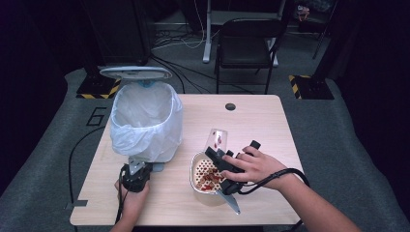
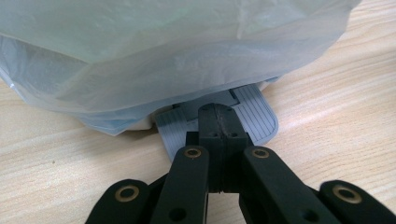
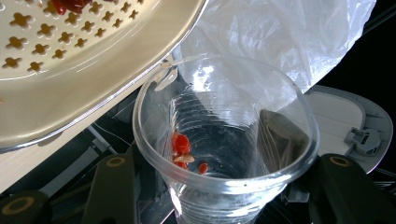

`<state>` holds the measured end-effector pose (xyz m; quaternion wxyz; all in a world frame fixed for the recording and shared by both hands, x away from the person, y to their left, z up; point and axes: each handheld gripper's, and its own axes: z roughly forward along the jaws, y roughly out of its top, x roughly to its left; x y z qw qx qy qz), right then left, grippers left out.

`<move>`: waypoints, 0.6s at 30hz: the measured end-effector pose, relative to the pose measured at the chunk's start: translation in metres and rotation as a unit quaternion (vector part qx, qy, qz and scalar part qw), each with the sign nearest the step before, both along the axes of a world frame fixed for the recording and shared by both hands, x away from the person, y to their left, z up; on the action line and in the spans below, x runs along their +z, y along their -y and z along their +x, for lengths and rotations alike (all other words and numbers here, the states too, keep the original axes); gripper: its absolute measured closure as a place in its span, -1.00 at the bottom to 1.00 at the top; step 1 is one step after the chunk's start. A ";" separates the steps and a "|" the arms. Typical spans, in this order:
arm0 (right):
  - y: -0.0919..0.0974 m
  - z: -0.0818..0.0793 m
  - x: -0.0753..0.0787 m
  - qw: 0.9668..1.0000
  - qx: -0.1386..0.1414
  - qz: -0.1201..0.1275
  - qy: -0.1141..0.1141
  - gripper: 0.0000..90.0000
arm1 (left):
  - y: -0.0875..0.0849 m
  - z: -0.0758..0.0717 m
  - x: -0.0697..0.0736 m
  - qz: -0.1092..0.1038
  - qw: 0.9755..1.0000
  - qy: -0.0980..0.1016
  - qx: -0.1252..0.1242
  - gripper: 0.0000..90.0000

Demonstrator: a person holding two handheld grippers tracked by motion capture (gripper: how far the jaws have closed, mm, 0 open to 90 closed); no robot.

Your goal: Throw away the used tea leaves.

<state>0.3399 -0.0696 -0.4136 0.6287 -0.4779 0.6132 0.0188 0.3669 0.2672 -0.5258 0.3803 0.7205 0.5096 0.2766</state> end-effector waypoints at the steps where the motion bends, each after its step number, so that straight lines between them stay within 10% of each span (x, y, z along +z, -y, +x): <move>1: 0.000 0.000 0.000 1.000 0.000 0.000 0.000 0.01 | 0.000 0.000 0.000 0.000 1.000 0.000 0.000 1.00; 18: 0.001 -0.002 0.006 1.000 -0.002 0.004 -0.010 0.01 | 0.000 0.000 0.000 -0.002 1.000 -0.001 0.000 1.00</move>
